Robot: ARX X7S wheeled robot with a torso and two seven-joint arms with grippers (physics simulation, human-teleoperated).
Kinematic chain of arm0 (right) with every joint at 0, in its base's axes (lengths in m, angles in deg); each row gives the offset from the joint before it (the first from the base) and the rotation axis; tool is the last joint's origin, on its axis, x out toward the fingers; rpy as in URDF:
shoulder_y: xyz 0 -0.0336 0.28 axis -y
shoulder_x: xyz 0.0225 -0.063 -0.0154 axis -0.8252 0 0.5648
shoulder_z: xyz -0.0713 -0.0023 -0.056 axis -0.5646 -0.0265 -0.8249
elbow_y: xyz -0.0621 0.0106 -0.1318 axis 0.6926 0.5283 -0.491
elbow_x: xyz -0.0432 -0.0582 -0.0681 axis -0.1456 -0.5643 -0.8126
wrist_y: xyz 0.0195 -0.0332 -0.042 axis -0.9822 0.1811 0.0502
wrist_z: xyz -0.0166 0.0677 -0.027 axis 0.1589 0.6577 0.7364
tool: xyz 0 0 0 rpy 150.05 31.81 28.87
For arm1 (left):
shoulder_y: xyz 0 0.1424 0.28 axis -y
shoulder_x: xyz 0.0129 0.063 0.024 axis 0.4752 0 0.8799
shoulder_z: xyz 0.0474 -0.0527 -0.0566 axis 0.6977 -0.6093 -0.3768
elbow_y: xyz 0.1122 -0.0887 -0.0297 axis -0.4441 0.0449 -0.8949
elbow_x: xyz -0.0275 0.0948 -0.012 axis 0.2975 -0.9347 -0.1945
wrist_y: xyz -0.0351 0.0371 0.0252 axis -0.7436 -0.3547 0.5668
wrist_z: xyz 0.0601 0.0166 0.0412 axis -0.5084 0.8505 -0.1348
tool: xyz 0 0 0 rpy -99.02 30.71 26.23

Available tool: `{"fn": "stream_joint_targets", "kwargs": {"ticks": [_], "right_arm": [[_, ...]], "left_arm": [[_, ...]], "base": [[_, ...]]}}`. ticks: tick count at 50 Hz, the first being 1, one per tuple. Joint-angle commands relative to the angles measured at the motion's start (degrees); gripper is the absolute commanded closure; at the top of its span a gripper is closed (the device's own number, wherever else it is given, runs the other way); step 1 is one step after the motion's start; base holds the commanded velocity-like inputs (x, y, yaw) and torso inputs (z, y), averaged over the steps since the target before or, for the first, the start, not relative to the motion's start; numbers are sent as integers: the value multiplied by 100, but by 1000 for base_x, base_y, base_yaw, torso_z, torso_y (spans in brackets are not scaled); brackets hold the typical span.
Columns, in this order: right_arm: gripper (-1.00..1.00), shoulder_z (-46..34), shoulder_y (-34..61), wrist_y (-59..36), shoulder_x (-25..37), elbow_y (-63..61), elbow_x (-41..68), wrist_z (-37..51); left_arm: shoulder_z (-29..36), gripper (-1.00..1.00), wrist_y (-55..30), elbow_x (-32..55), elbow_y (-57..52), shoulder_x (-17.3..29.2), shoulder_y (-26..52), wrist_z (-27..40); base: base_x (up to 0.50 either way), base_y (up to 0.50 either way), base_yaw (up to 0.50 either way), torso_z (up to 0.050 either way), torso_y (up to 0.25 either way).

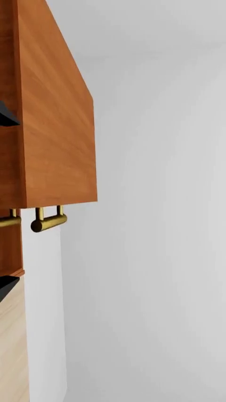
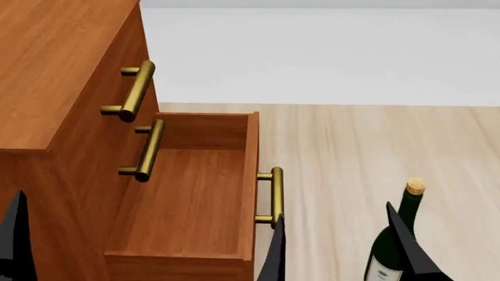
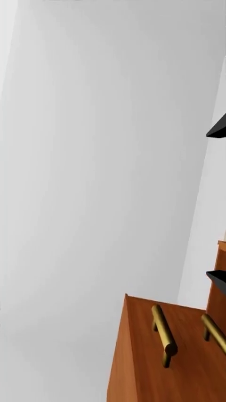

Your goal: Put the wine bottle in the bottom drawer of the cabinet.

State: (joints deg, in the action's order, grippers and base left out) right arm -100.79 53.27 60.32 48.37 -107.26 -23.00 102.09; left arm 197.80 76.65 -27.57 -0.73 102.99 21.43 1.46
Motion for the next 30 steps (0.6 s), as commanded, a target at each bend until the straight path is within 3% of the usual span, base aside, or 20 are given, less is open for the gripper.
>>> {"fn": "stream_joint_targets", "kwargs": {"ticks": [1, 30], "right_arm": [[-100, 101, -23, 92, 110, -22, 116, 77], [-100, 1007, -160, 579, 1041, 275, 1186, 484]], "left_arm": [[-18, -100, 2, -21, -4, 24, -36, -8], [-127, -100, -15, 33, 44, 30, -136, -38]], "base": [[0, 0, 0, 0, 0], [0, 0, 0, 0, 0]]}}
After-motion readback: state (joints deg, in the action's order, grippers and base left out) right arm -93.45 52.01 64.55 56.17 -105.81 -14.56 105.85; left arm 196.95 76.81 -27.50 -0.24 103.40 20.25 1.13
